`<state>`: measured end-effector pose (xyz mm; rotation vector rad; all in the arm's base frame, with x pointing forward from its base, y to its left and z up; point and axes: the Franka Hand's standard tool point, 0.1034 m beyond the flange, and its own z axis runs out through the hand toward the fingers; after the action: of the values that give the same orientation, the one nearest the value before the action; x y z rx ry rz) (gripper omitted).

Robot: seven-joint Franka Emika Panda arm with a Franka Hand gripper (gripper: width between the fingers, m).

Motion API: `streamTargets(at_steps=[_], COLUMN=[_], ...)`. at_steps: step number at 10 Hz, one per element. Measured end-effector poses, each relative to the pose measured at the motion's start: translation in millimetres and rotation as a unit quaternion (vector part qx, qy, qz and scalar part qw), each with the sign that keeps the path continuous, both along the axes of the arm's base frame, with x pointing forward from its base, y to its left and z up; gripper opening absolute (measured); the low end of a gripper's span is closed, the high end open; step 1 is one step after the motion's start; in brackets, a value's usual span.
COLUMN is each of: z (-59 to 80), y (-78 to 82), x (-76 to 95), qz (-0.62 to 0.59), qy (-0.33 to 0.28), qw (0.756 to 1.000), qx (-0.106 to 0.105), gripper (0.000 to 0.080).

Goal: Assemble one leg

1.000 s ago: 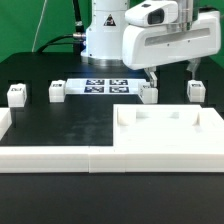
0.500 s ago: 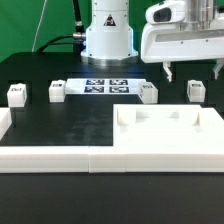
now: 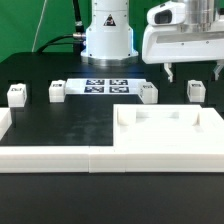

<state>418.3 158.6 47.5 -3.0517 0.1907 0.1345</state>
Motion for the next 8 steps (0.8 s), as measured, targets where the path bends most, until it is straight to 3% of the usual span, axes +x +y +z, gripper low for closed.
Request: streamTargets(at_steps=[4, 8], z=[-0.8, -10.1], y=[5.4, 1.5], x=[-10.3, -20.2], qz=[0.017, 0.034], qy=[0.153, 0.314], qw=[0.988, 0.949], qx=[-0.009, -0.009], gripper=[0.0649, 0.0649])
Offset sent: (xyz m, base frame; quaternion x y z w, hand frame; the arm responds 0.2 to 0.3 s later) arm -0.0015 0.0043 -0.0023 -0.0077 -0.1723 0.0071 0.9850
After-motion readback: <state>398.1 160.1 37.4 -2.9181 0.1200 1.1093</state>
